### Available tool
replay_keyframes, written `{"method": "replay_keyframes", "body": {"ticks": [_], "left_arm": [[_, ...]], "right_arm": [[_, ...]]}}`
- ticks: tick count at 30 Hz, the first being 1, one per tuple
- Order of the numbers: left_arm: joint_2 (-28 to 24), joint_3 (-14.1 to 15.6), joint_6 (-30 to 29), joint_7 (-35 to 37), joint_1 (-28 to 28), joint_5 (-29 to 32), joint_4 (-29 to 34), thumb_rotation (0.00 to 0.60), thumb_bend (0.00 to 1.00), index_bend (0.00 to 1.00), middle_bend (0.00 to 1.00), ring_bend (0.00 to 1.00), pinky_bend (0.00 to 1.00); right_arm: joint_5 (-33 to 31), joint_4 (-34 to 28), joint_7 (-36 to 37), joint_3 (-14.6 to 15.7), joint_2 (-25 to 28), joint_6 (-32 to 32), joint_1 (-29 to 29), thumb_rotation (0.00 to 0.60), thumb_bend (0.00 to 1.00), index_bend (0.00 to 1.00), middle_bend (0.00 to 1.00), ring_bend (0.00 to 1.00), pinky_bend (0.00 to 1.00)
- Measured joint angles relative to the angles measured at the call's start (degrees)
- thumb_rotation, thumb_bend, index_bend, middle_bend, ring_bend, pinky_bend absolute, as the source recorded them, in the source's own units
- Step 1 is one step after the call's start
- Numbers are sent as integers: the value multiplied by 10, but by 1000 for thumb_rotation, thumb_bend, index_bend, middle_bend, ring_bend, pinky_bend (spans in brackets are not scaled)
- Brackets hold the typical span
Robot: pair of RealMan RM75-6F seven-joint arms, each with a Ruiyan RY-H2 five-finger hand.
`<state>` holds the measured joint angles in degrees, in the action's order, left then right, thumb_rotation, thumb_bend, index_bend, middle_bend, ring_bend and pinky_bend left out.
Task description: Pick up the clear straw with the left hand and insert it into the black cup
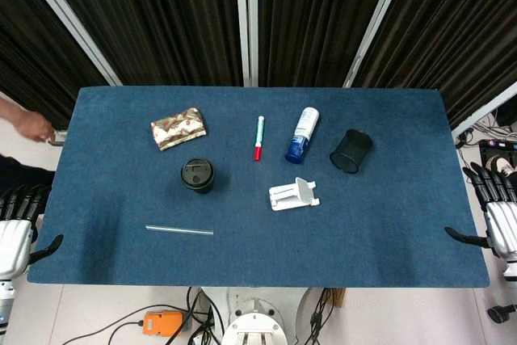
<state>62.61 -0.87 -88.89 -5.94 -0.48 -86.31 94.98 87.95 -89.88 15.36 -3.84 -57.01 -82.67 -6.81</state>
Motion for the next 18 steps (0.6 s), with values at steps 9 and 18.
{"method": "replay_keyframes", "body": {"ticks": [9,18], "left_arm": [[10,2,-2,-10,-1,-11,-3,600,164,145,123,0,0],[50,9,24,-89,-41,-88,6,600,203,263,217,53,0]], "right_arm": [[-4,-3,-2,-4,3,-6,1,600,128,0,58,0,23],[-9,-6,0,-5,12,-23,14,600,129,0,58,0,23]]}}
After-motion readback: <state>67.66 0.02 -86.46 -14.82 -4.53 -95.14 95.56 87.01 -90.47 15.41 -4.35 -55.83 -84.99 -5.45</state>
